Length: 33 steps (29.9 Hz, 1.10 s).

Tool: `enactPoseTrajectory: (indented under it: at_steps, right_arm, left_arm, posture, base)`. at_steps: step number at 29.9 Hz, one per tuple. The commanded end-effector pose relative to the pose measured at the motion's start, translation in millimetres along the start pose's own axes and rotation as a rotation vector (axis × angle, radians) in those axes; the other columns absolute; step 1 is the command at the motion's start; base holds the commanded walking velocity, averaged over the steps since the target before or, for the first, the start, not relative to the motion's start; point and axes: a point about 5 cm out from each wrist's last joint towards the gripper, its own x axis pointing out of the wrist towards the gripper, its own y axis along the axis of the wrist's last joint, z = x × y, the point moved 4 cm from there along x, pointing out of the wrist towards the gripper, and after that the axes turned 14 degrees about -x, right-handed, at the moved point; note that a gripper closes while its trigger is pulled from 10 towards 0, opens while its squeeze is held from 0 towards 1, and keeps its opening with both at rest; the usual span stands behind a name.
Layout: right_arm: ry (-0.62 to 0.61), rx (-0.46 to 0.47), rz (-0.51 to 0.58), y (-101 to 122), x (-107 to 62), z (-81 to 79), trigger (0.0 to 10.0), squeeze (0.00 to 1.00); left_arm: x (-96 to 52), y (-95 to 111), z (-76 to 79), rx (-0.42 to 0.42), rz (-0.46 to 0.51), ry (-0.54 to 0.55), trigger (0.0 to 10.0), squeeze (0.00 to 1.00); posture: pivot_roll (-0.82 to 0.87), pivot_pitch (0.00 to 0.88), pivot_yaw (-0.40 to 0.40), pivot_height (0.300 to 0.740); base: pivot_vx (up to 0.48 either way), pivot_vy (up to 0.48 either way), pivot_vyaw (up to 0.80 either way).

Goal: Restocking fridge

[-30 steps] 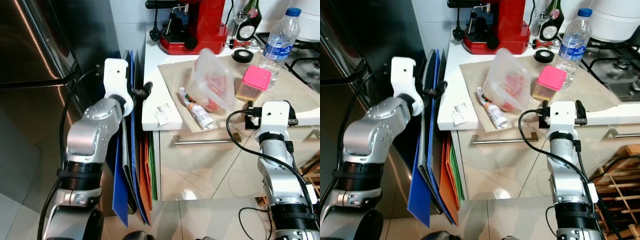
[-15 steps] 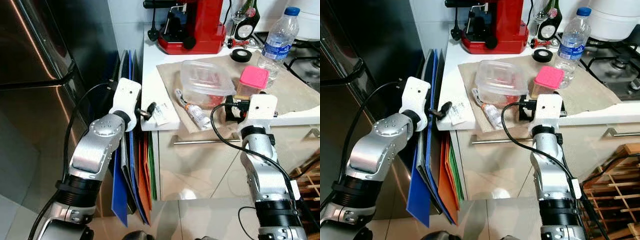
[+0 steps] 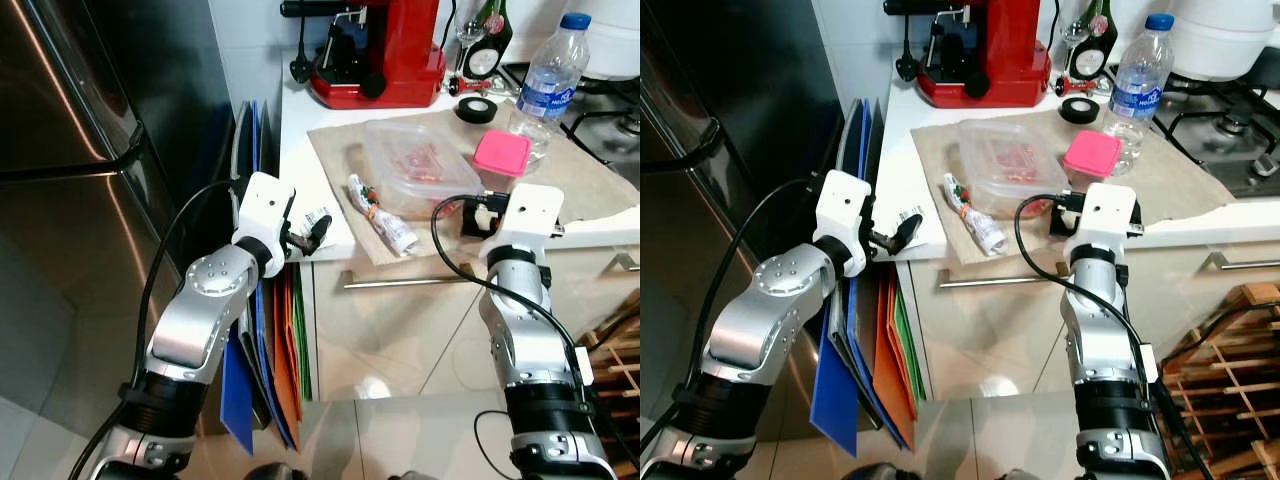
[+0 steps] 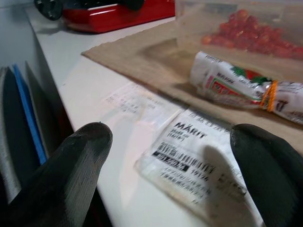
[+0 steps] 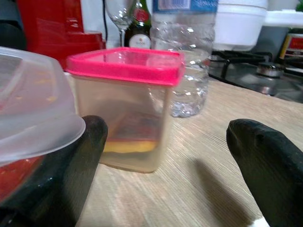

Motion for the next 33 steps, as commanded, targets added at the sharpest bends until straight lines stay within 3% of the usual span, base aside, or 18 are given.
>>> enactPoseTrajectory:
  at_steps: [1,13,18,22,24,33]
  right_arm:
    - [-0.014,0.003,0.008,2,4.3,0.6,10.0,0.0]
    - [-0.025,-0.001,-0.008,0,20.9,-2.4,10.0,0.0]
    - [-0.051,-0.026,0.026,5,26.8,4.2,10.0,0.0]
    - [0.016,0.013,0.128,24,19.4,-7.2,10.0,0.0]
    - [0.051,0.035,0.183,34,10.7,-14.3,10.0,0.0]
    - [0.151,0.097,0.216,41,-5.8,-39.5,10.0,0.0]
  left_arm:
    - [0.4,2,0.1,0.005,0.009,-0.01,10.0,0.0]
    - [1.8,4,0.4,0.007,0.029,-0.009,10.0,0.0]
    - [1.5,3,-4.4,0.003,0.024,0.026,10.0,0.0]
    - [2.3,4,-8.9,-0.105,0.018,0.066,10.0,0.0]
    - [4.7,12,-2.8,-0.174,0.039,0.051,10.0,0.0]
    - [12.0,28,1.5,-0.201,0.075,0.039,10.0,0.0]
  posture:
    - [-0.01,0.0,0.067,0.74]
    - [0.0,0.0,0.064,0.74]
    - [0.0,0.0,0.057,0.74]
    - [0.0,0.0,0.054,0.74]
    - [0.0,0.0,0.053,0.74]
    - [-0.02,0.0,0.05,0.74]
  base:
    - [0.0,0.0,0.0]
    - [0.0,0.0,0.0]
    - [0.0,0.0,0.0]
    - [0.0,0.0,0.0]
    - [0.0,0.0,0.0]
    - [0.0,0.0,0.0]
